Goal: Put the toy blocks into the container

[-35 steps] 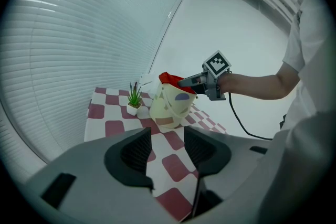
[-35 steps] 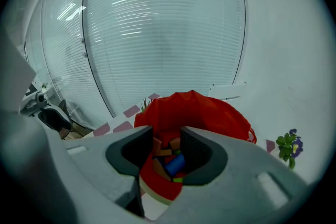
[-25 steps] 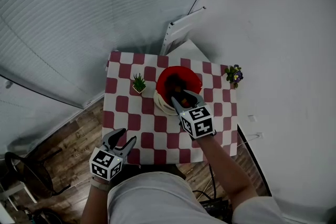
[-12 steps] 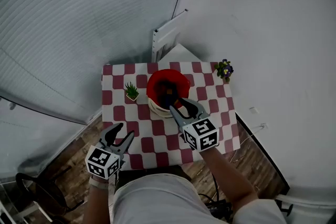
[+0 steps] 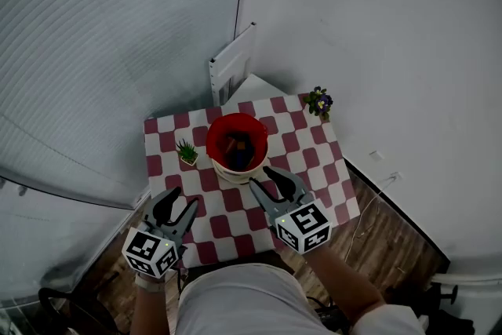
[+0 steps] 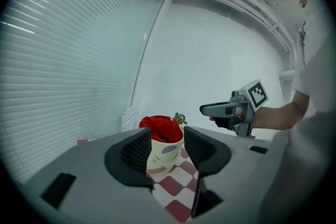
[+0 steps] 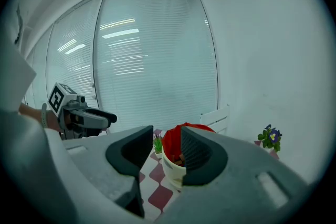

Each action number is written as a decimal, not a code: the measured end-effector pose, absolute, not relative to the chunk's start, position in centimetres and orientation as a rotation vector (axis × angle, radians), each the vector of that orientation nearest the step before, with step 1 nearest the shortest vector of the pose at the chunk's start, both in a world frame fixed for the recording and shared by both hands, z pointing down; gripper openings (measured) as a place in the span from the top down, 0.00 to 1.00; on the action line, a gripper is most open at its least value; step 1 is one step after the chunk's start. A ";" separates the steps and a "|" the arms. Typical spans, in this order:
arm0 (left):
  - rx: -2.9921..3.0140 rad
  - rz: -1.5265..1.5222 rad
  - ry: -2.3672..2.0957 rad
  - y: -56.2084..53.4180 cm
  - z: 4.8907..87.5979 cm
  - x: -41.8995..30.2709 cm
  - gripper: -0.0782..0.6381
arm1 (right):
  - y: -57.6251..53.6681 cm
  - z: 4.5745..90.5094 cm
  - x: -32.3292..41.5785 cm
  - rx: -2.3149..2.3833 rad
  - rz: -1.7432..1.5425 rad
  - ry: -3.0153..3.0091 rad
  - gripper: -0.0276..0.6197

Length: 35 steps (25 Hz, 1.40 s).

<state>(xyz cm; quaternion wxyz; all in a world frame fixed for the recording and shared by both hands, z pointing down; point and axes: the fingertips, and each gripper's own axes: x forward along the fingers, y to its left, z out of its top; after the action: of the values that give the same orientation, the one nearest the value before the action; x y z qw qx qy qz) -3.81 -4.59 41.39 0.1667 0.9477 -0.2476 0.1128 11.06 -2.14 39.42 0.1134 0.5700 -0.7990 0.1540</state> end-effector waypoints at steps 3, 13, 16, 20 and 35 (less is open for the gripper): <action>2.721 0.278 -0.695 -4.6 39.9 -3.5 0.64 | -1.2 38.8 11.1 1.700 0.423 -2.345 0.73; 2.792 0.214 -0.661 -4.4 36.0 -2.2 0.64 | 0.0 37.1 10.5 1.747 0.409 -2.388 0.73; 2.800 0.206 -0.653 -4.1 35.7 -2.2 0.64 | 0.2 36.8 10.1 1.739 0.399 -2.398 0.73; 2.794 0.204 -0.643 -3.8 36.0 -2.1 0.64 | 0.2 36.8 10.0 1.725 0.405 -2.411 0.73; 2.784 0.211 -0.614 -3.3 36.9 -1.9 0.64 | 0.3 37.5 8.7 1.675 0.456 -2.449 0.73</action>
<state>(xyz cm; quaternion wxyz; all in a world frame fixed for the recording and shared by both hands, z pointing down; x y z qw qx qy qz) -1.87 -3.26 36.93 0.1411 0.9641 -0.2126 0.0731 8.73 0.33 37.55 0.0700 0.5566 -0.8139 0.1515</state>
